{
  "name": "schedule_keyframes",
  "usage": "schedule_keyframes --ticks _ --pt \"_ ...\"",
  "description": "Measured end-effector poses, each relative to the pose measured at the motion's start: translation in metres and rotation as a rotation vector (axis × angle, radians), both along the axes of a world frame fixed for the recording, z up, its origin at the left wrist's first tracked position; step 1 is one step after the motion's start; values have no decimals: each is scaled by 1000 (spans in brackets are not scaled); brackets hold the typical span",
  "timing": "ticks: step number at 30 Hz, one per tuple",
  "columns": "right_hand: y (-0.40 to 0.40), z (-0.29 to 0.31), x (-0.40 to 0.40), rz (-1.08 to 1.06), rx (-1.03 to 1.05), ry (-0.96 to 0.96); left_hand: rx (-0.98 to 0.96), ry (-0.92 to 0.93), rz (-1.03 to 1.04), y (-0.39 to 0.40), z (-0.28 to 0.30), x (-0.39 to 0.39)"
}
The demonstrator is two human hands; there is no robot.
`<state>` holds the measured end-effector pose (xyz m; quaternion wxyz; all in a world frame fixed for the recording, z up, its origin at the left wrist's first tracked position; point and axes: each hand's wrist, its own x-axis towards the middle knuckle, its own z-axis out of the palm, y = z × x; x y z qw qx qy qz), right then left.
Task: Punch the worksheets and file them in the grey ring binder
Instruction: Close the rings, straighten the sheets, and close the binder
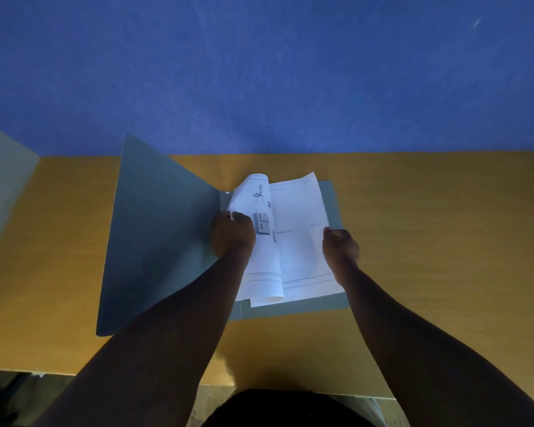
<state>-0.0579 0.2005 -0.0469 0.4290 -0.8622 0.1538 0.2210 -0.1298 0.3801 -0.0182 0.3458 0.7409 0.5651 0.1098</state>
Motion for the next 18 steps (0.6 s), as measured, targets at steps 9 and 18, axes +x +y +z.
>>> schedule_keyframes --ticks 9,18 --pt "-3 1 -3 30 -55 -9 27 49 -2 19 3 -7" --pt "-3 5 0 108 5 -10 -30 -17 -53 11 -4 -5"
